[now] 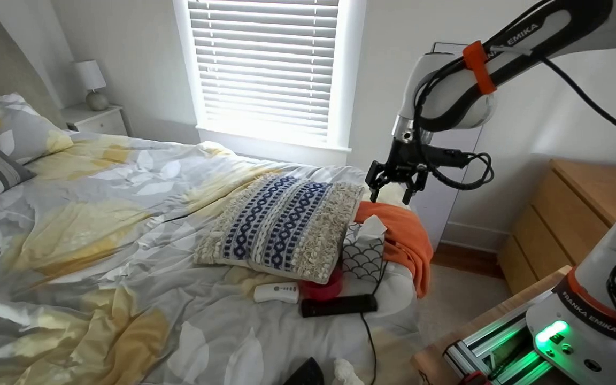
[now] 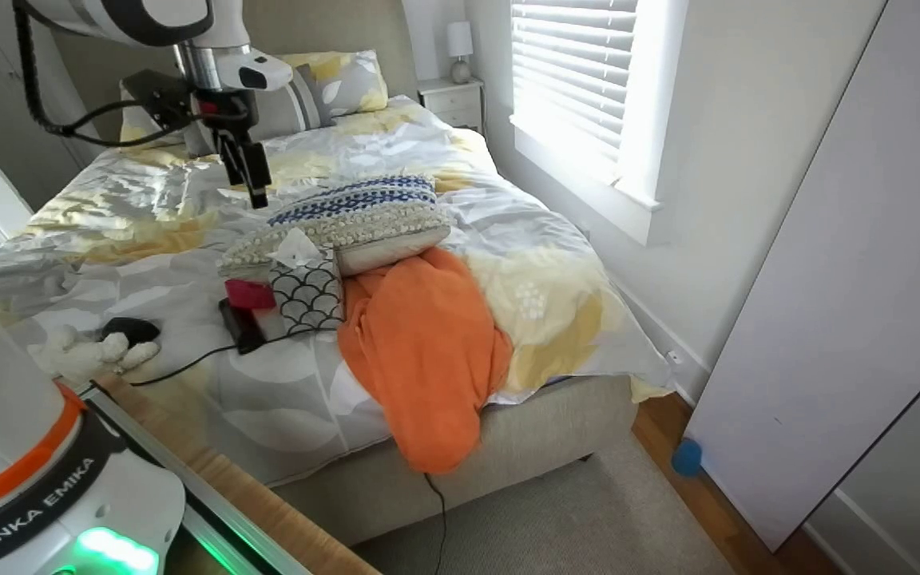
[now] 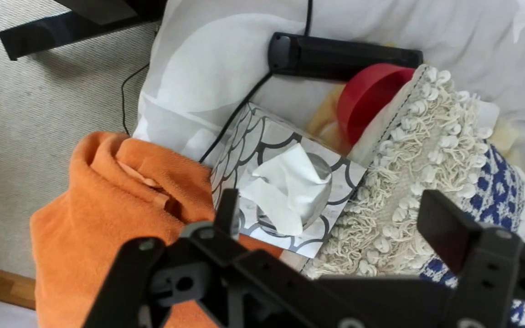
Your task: Pull out a tissue from the box, then place it on the pillow
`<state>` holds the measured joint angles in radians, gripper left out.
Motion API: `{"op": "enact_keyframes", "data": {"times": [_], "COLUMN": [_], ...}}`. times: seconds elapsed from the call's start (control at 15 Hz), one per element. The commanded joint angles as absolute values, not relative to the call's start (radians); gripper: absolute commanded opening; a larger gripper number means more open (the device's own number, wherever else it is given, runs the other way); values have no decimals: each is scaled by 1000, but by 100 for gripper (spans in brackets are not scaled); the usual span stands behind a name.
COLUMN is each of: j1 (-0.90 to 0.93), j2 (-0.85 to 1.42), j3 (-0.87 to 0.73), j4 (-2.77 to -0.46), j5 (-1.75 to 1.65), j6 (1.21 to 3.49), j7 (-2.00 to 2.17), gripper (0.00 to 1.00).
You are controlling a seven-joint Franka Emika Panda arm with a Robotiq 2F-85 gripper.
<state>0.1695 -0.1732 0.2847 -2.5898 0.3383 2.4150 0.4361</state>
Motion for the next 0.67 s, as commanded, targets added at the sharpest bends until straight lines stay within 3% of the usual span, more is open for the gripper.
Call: {"op": "enact_keyframes", "data": {"times": [0.0,0.6], "j1": [202,196], "j2": [-79,101], "j3": [259,239], "j4": [-2608,-2595], "j5": [421,409], "j6": [2530,2742], "j7": [376,382], "gripper": [100,98]}}
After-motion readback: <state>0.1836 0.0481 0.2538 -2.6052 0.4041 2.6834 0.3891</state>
